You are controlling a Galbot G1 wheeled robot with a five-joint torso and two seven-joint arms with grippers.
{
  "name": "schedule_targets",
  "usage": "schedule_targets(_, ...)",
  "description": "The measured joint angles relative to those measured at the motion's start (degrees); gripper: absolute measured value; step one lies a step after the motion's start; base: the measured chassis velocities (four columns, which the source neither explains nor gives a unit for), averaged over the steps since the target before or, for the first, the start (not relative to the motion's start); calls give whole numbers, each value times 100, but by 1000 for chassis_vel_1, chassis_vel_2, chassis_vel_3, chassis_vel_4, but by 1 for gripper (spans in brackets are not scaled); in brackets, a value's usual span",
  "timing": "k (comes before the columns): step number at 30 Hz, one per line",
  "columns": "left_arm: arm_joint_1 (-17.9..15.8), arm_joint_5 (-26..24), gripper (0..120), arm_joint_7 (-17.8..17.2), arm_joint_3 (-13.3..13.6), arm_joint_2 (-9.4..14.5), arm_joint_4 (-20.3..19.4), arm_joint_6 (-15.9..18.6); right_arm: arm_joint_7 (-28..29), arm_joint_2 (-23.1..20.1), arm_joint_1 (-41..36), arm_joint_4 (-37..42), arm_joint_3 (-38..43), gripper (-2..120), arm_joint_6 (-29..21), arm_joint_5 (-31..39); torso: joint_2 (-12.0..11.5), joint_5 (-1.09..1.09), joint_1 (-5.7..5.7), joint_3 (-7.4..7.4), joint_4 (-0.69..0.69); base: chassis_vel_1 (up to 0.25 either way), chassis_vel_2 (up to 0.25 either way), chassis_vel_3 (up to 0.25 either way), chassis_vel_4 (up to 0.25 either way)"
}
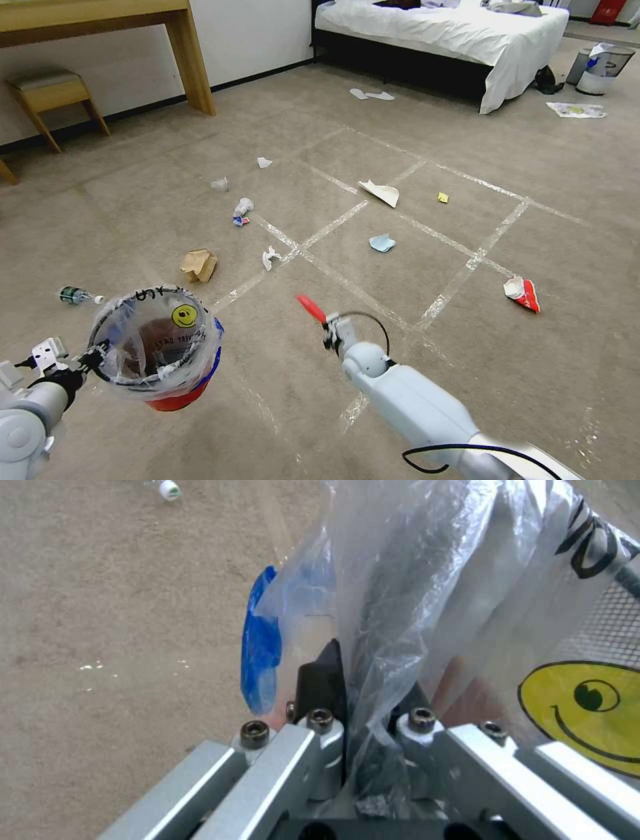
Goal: Pick up the trash bin and place the garbage on the floor into it.
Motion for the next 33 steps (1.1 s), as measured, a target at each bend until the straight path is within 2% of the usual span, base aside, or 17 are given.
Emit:
schedule_targets(2, -2, -54, 3, -14, 44, 43, -49, 14, 2, -225, -88, 593, 170, 0, 234, 186, 1, -1, 0, 0, 0, 0, 0, 0, 0)
schedule_targets(3, -2, -54, 3, -14, 44, 43, -49, 14, 2, -225, -88, 593, 170, 0, 234, 186, 1, -1, 0, 0, 0, 0, 0, 0, 0)
schedule_targets(5, 5, -85, 3, -18, 107, 96, -114, 29, -7, -591, -187, 1310, 376, 0, 424, 368, 0, 1, 0, 0, -1, 0, 0, 0, 0)
schedule_targets(6, 5, -85, 3, -18, 107, 96, -114, 29, -7, -591, -187, 1310, 376, 0, 424, 368, 0, 1, 0, 0, -1, 0, 0, 0, 0)
schedule_targets(7, 26, -92, 3, -19, 161, 142, -160, 38, -14, -914, -278, 1903, 581, 0, 500, 540, 1, -1, 0, -1, -2, 0, 0, 0, 0)
schedule_targets(9, 60, -100, 3, -16, 235, 224, -211, 49, -21, -1259, -429, 2586, 842, 0, 537, 838, 0, 1, -1, 0, -3, 0, 0, 0, 0)
schedule_targets(10, 60, -100, 3, -16, 235, 224, -211, 49, -21, -1259, -429, 2586, 842, 0, 537, 838, 0, 1, -1, 0, -3, 0, 0, 0, 0)
schedule_targets(12, 75, -104, 3, -6, 309, 289, -250, 55, -35, -1571, -639, 3161, 1171, 0, 627, 1063, 1, 0, -1, 0, -1, 0, 0, 0, 0)
schedule_targets(13, 75, -104, 3, -6, 309, 289, -250, 55, -35, -1571, -639, 3161, 1171, 0, 627, 1063, 1, 0, -1, 0, -1, 0, 0, 0, 0)
schedule_targets(15, 76, -115, 3, -3, 429, 355, -294, 79, -171, -1939, -1016, 3878, 1611, 0, 770, 1253, 1, 0, -1, 0, -1, 0, 0, 0, 0)
schedule_targets(17, 78, -121, 3, -4, 475, 387, -320, 94, -234, -2058, -1161, 4113, 1754, 0, 854, 1308, 1, -1, -1, -1, -3, 0, 0, 0, 0)
schedule_targets(21, 105, -189, 3, -23, 593, 482, -440, 147, -483, -2237, -1424, 4639, 2047, 0, 1148, 1465, 1, 0, -1, -1, -2, 0, 0, 0, 0)
schedule_targets(26, 132, -223, 3, -30, 643, 527, -502, 176, -689, -2218, -1425, 4831, 2010, 0, 1447, 1647, 1, -1, -1, -1, -1, 0, 0, 0, 0)
schedule_targets(28, 157, -230, 3, -32, 652, 546, -527, 186, -899, -2130, -1307, 4875, 1776, 0, 1804, 1801, 1, -1, -1, -1, -1, 0, 0, 0, 0)
schedule_targets(33, 189, -230, 3, -31, 654, 549, -558, 193, -1012, -1836, -974, 4870, 1190, 0, 2053, 2088, 1, -1, -1, 0, -1, 0, 0, 0, 0)
